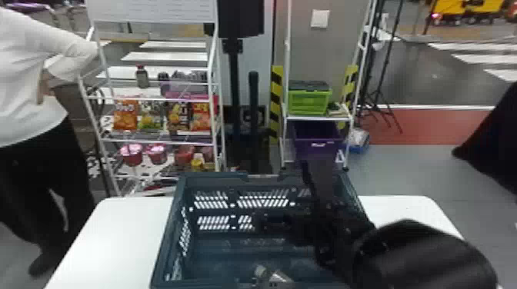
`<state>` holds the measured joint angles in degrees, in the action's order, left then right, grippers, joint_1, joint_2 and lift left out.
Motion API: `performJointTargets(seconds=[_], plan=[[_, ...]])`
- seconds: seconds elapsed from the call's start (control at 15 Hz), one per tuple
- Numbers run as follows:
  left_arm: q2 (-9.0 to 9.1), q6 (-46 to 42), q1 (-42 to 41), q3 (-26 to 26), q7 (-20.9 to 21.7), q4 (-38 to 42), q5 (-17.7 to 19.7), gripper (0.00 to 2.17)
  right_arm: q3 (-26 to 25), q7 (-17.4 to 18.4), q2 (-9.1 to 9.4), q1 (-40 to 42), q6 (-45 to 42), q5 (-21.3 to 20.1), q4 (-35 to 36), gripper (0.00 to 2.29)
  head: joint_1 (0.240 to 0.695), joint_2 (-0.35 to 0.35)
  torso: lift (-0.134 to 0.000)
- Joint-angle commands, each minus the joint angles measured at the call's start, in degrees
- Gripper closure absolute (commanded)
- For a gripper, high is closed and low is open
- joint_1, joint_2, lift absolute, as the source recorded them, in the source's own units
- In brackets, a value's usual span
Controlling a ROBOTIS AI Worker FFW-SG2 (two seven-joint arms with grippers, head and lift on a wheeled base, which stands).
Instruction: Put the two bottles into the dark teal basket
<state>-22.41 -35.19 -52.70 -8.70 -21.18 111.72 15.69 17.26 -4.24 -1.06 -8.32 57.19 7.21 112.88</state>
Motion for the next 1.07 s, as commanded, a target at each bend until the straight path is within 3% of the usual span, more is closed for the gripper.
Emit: performJointTargets(seconds=[0.0, 0.2, 0.4, 0.73, 1.0], plan=[[-0.09, 0.0, 0.3, 0.3, 0.1, 0.1, 0.1, 2.15, -0.7, 0.0, -3.07, 9.2, -13.3, -2.6, 6.6, 0.02, 0.499, 0.0, 0.0], [-0.18, 0.7, 0.8, 0.4, 0.0, 0.7, 0.2, 2.15, -5.0, -0.2, -6.33, 20.9, -27.3, -2.5, 12.9, 0.02, 0.499, 0.0, 0.0], [-0.18, 1.9, 1.0, 0.5, -0.1, 1.4, 0.2, 2.15, -9.5, -0.9, -7.73, 32.9, -40.4, -1.9, 15.9, 0.03, 0.499, 0.0, 0.0], [-0.18, 3.9, 1.3, 0.6, -0.7, 2.4, 0.1, 2.15, -14.4, -2.1, -7.38, 50.9, -68.7, -0.1, 12.2, 0.03, 0.499, 0.0, 0.0], [-0.09, 6.2, 0.6, 1.9, -1.0, 5.6, 0.0, 2.15, -16.9, -4.2, -5.62, 57.4, -79.4, 1.5, 9.2, 0.04, 0.499, 0.0, 0.0]])
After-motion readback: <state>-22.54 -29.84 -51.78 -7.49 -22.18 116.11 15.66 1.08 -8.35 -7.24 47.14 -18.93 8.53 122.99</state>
